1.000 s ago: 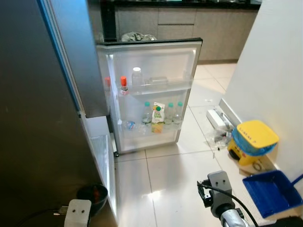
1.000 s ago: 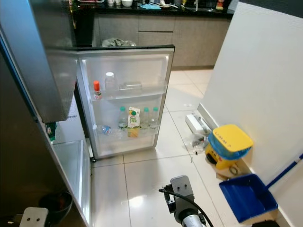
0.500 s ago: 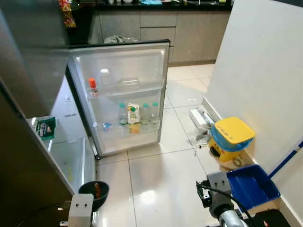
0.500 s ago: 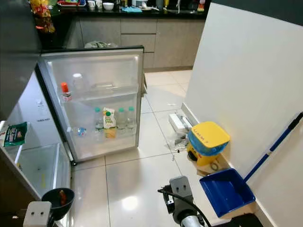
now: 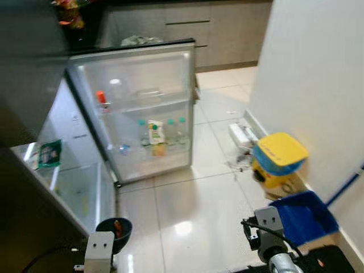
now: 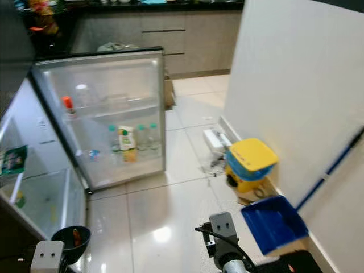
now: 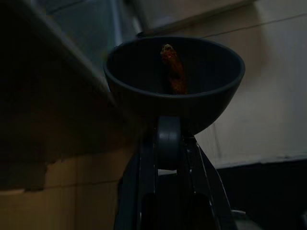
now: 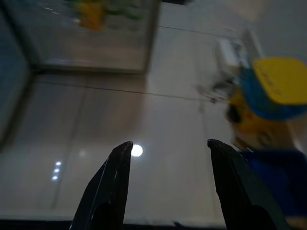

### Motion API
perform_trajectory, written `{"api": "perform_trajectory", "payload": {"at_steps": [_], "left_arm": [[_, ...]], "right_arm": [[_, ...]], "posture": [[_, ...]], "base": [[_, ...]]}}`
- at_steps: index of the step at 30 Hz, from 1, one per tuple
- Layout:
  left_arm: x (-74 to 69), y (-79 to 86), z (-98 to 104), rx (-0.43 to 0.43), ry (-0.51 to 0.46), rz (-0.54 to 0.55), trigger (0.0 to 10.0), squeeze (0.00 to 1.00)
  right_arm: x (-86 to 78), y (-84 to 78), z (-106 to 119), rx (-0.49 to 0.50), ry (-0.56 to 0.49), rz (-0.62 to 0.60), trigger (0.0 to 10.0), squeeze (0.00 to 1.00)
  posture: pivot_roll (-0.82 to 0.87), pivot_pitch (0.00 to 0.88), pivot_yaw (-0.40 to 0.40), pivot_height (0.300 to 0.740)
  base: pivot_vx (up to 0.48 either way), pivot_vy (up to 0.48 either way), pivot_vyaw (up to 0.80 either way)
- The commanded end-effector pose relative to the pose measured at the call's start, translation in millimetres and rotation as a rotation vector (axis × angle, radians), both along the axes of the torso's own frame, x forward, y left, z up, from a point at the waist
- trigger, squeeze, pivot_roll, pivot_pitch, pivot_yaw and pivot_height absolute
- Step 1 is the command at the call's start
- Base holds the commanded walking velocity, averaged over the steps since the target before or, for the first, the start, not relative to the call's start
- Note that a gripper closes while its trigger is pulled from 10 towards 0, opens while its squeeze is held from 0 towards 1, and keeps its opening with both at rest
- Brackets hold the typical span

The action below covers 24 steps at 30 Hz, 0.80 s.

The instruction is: Restocking fridge

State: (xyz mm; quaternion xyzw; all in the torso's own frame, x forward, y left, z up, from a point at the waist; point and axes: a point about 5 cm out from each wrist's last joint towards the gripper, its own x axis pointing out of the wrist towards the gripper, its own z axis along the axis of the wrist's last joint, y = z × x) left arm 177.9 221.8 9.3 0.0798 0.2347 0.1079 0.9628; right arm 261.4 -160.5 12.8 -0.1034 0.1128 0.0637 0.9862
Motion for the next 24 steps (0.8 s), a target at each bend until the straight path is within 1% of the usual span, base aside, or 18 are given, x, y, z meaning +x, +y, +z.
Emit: {"api": "perform_trajectory", "payload": {"at_steps": [1,24], "left_arm": [[-7.4,1.5,-6.8,0.002,0.039,0.012,10.0,0.0],[-2.6,-2.1,-7.1,0.002,0.038,-0.01,10.0,0.0]], "right_arm": [[-3.6,-2.1,-5.1,-0.011,0.03,-0.008,10.0,0.0],[-3.4,-8.2,-5.6,-0.044,0.034,-0.043,10.0,0.0]], "posture": [[-0.06,0.11,0.005,0.74],[-0.07,0.105,0.007,0.74]], "base": [[0.0,0.0,0.8],[0.0,0.0,0.8]]}}
